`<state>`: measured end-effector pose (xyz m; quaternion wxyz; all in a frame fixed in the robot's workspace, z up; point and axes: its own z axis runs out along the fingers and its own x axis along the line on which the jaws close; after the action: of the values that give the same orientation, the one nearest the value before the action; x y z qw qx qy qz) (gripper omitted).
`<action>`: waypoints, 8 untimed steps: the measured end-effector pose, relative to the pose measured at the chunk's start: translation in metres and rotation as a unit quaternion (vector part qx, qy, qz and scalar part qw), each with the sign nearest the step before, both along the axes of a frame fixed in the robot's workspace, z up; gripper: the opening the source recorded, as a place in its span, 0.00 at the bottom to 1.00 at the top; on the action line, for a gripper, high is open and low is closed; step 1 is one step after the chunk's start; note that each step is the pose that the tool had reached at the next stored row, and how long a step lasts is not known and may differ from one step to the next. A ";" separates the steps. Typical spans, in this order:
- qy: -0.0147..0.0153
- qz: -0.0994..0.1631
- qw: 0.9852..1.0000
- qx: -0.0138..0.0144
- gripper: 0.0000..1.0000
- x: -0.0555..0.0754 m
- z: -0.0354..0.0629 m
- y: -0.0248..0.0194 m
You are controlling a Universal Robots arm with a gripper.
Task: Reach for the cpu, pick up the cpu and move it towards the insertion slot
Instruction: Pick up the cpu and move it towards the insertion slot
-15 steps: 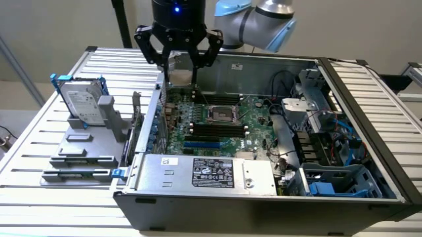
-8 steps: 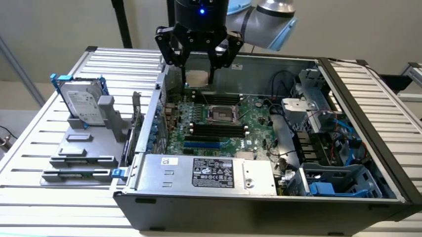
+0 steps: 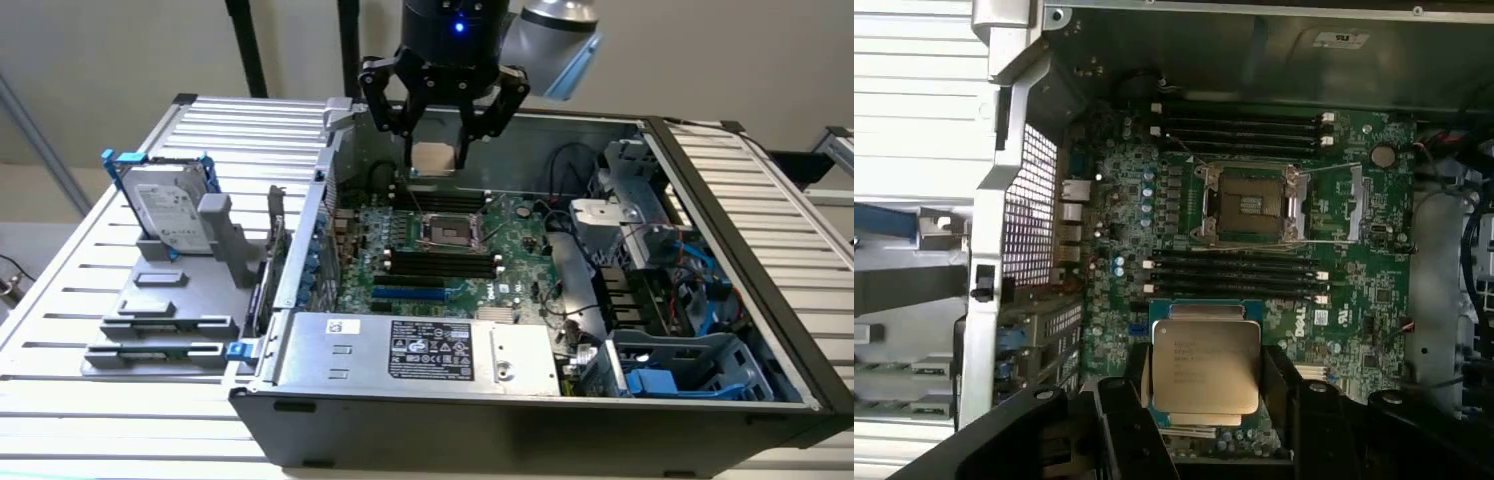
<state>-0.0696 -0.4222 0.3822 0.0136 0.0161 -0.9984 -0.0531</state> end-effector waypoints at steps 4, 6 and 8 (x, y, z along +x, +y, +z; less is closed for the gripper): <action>0.000 0.000 1.000 -0.004 0.55 0.009 -0.0035 0.0119; 0.000 0.000 1.000 -0.006 0.55 0.013 -0.0055 0.0185; 0.000 0.000 1.000 -0.009 0.55 0.017 -0.0074 0.0251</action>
<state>-0.0527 -0.3970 0.3747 0.0137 0.0159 -0.9988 -0.0445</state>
